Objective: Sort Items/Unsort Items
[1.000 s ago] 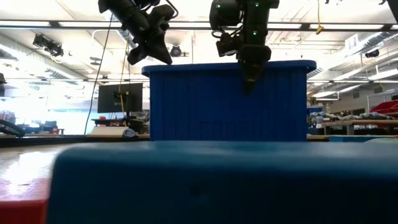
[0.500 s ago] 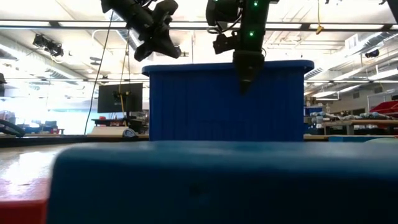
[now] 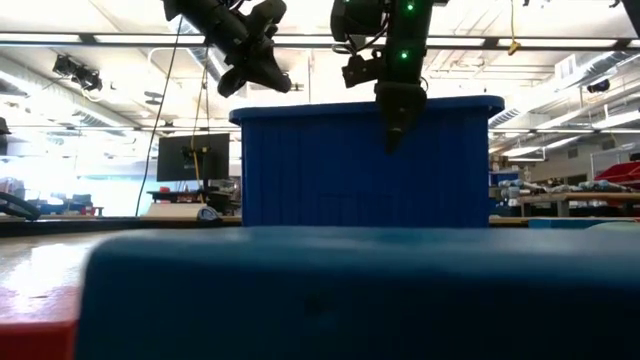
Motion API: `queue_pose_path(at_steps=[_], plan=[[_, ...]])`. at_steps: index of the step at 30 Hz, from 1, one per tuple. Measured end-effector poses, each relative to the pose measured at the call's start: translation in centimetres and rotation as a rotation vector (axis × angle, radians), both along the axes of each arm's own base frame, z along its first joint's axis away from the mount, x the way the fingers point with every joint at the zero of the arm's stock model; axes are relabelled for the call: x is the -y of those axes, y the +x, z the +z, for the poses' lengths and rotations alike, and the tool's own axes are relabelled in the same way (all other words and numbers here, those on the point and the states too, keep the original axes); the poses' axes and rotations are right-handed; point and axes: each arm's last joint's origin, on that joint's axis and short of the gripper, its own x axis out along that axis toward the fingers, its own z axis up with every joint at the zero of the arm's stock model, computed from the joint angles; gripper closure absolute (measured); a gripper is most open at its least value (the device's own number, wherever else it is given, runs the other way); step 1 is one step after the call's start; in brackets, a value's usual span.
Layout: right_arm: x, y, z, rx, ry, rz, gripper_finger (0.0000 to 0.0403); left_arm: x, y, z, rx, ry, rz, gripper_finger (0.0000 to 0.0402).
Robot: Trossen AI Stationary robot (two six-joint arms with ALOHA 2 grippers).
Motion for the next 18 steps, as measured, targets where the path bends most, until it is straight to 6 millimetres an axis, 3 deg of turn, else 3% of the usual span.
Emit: queue_pose_path(at_steps=[11,18], plan=[[1.1,0.4,0.2,-0.003,-0.033,0.086,0.0336,0.0,0.0,0.0,-0.001,0.000,0.001,0.0396],[3.0,0.1,-0.1,0.033,0.096,0.097,0.0322,0.0,0.0,0.0,-0.001,-0.001,0.001,0.0396]])
